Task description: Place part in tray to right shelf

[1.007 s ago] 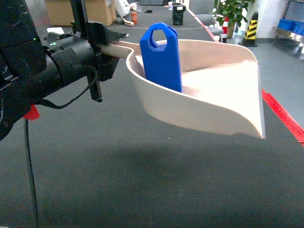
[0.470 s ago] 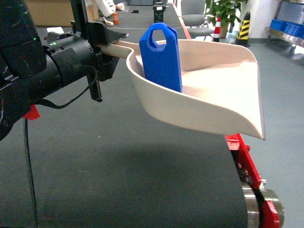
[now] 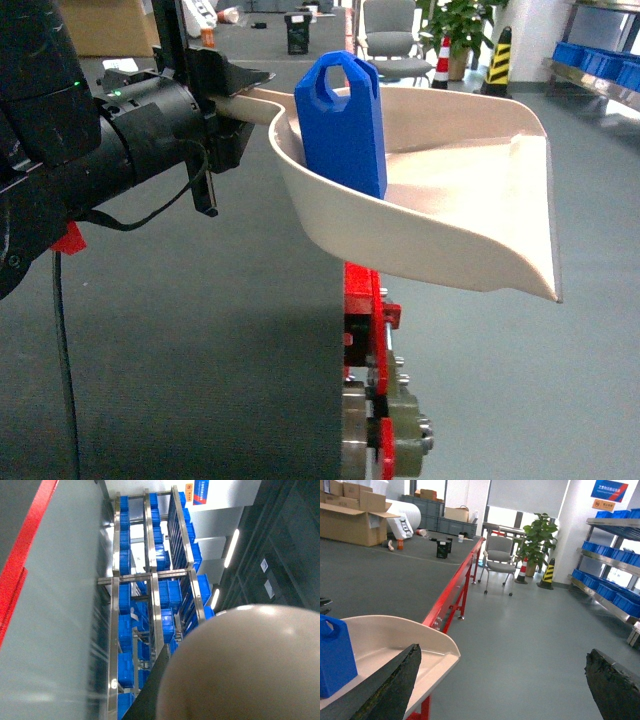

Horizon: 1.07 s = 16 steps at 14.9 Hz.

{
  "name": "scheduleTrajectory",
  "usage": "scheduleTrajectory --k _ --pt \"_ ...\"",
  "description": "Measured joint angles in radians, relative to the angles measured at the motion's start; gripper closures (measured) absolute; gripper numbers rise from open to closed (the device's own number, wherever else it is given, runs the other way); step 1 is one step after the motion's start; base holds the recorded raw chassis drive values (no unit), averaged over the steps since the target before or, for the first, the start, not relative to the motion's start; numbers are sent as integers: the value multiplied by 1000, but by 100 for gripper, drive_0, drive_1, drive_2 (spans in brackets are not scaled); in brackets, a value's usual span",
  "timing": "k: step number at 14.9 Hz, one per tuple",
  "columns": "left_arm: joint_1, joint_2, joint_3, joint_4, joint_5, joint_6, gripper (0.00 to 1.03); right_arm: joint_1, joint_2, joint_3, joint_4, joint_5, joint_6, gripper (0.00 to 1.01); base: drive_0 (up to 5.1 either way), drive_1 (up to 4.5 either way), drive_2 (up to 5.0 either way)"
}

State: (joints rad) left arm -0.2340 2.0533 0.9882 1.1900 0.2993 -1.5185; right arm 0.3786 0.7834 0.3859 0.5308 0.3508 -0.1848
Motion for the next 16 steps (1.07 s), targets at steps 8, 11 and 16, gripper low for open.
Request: scheduleTrajectory --k 8,11,16 --pt "0 0 0 2 -4 0 91 0 0 0 1 -1 0 3 497 -249 -249" --pt "0 0 0 0 -1 0 91 0 0 0 1 0 0 3 497 -249 -249" --pt "0 0 0 1 -3 0 91 0 0 0 0 0 0 3 504 -242 -242"
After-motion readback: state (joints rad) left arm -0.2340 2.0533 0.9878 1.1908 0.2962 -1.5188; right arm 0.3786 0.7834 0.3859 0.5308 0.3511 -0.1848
